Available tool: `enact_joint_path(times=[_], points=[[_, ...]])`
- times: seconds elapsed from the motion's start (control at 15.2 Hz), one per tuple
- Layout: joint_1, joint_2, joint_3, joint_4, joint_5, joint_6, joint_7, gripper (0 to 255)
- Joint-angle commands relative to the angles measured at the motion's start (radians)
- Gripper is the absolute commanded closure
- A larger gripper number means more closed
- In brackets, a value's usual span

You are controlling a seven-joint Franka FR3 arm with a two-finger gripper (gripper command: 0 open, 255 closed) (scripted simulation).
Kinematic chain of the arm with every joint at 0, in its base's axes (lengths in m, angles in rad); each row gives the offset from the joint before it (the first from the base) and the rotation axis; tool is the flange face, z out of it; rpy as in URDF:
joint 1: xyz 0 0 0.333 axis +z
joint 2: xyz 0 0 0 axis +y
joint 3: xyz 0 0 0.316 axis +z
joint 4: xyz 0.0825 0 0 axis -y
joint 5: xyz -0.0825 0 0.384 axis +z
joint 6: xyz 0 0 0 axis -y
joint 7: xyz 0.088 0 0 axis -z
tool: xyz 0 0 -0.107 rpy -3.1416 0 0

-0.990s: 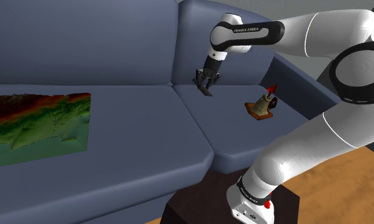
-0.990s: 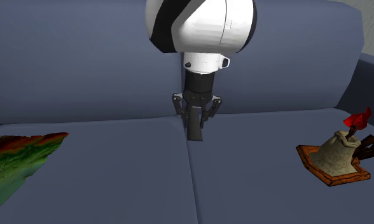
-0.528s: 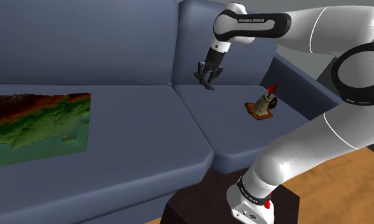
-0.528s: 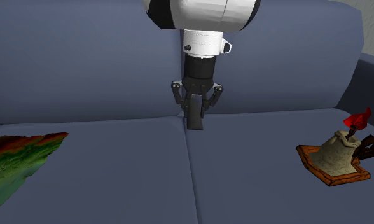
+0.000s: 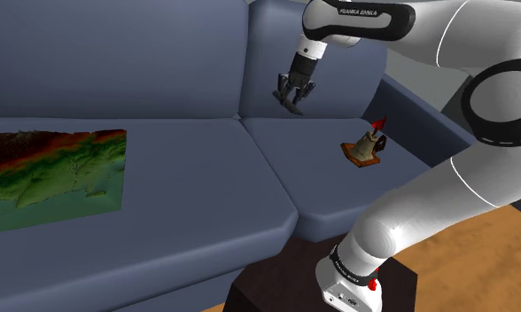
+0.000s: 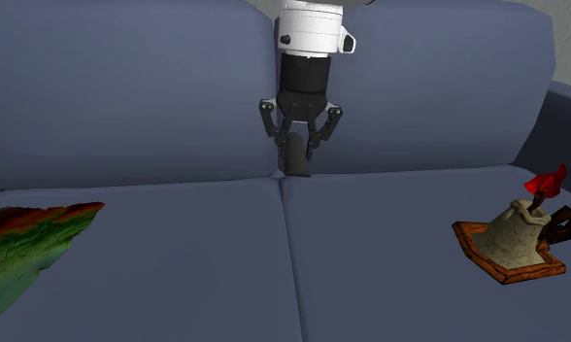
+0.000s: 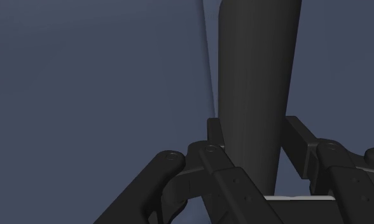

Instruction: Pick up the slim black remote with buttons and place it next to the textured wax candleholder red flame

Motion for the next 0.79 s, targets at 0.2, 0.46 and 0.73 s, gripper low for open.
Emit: enact_joint_path(times=[0.2,0.46,0.73], points=[[0.000,0.004,-0.001,0.075,0.000,-0.071,0.001,255],[0.000,0.014,-0.001,0.139,0.001,-0.125,0.004,255],[0.001,0.025,-0.002,0.198,0.002,-0.173,0.006,255]])
